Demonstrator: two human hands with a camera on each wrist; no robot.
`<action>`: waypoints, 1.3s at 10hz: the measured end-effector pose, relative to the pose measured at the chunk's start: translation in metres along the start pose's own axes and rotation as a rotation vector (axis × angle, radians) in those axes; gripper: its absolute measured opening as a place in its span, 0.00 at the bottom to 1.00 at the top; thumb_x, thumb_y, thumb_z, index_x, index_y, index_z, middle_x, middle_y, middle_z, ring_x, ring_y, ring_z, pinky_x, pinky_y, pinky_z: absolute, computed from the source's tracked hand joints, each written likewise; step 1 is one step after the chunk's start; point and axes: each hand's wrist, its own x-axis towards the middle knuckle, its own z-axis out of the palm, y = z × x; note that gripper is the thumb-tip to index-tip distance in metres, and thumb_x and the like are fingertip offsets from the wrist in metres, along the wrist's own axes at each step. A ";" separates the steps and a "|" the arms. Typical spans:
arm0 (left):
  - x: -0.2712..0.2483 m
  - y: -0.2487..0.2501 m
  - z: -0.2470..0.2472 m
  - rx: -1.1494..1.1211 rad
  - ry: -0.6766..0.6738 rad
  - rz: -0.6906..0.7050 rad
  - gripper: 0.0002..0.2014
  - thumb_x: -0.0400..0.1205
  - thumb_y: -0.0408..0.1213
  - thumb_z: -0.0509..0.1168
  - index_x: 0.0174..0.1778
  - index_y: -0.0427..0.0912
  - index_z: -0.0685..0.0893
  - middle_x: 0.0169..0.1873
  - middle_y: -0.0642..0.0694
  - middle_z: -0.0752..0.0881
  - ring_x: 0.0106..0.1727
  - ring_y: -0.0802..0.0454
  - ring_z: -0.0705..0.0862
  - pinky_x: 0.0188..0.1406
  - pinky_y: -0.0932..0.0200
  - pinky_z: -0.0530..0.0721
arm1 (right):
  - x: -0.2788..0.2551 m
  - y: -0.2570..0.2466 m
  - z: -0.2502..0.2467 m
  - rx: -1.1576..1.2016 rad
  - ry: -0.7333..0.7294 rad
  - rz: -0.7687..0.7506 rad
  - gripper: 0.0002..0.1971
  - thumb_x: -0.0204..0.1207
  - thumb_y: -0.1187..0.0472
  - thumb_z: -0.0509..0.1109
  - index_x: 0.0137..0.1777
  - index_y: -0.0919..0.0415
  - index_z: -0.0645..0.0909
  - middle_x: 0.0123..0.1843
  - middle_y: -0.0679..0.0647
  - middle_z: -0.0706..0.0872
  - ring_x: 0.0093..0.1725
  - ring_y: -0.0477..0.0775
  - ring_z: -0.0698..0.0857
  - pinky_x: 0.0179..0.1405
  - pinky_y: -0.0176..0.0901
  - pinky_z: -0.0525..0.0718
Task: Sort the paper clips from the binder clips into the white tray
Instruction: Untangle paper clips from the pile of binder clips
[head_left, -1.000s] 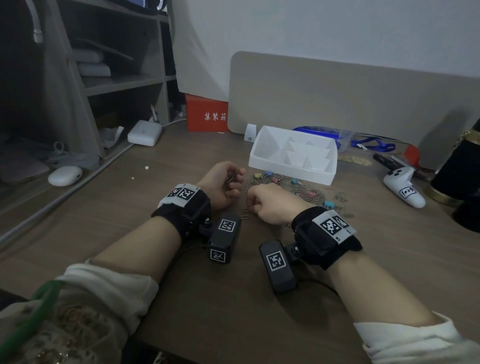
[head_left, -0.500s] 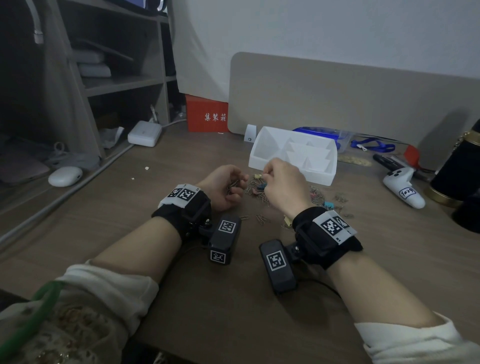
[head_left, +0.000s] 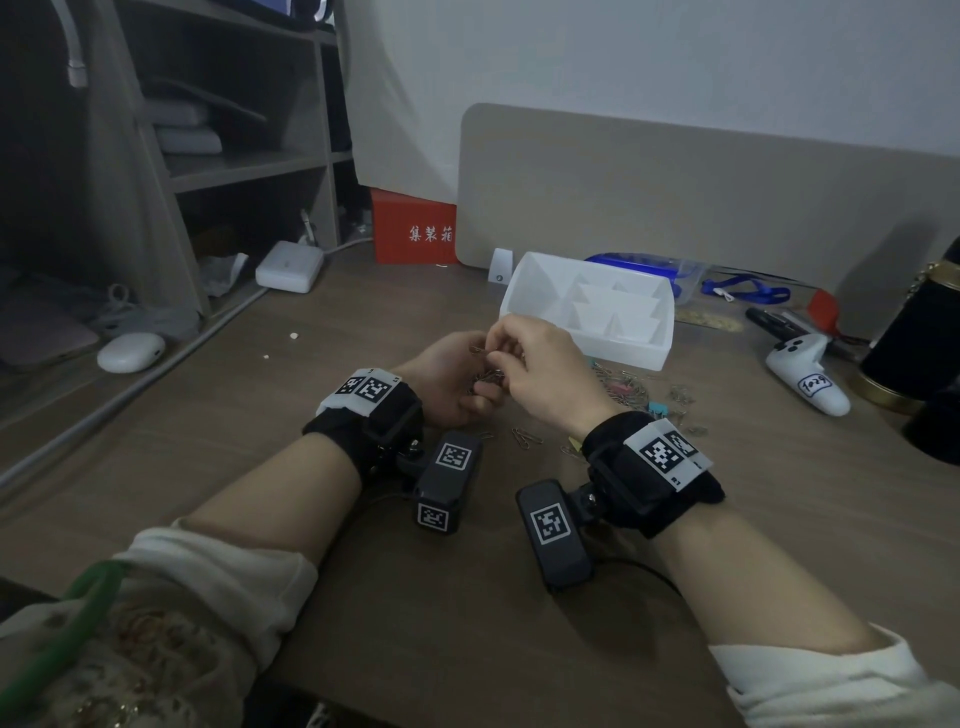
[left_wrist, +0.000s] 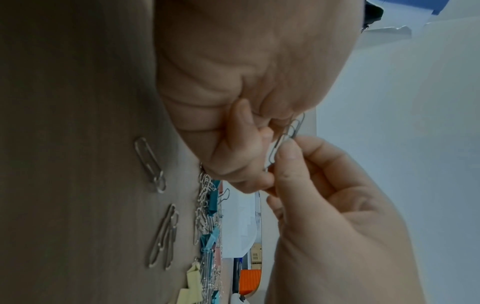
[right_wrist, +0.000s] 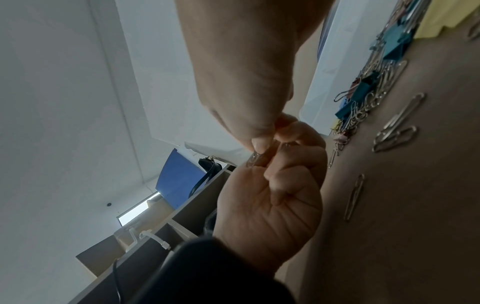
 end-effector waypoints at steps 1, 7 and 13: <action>0.002 0.000 -0.002 -0.004 0.000 0.014 0.25 0.83 0.37 0.47 0.21 0.45 0.78 0.18 0.52 0.71 0.15 0.60 0.63 0.15 0.71 0.50 | 0.000 0.002 0.000 -0.001 -0.002 -0.003 0.02 0.78 0.62 0.69 0.48 0.56 0.83 0.45 0.48 0.84 0.49 0.52 0.81 0.52 0.55 0.81; 0.007 0.001 -0.006 -0.130 0.226 0.068 0.21 0.87 0.44 0.54 0.26 0.48 0.64 0.15 0.54 0.62 0.11 0.61 0.59 0.09 0.69 0.49 | -0.014 0.008 -0.019 -0.256 -0.418 0.330 0.10 0.74 0.49 0.73 0.48 0.54 0.83 0.49 0.49 0.87 0.50 0.53 0.85 0.54 0.50 0.84; 0.005 0.000 -0.007 -0.131 0.205 0.058 0.18 0.85 0.43 0.52 0.27 0.46 0.66 0.17 0.53 0.64 0.12 0.60 0.60 0.08 0.69 0.51 | -0.015 -0.005 -0.017 -0.309 -0.573 0.277 0.10 0.73 0.68 0.64 0.41 0.55 0.85 0.46 0.55 0.88 0.46 0.56 0.86 0.48 0.48 0.87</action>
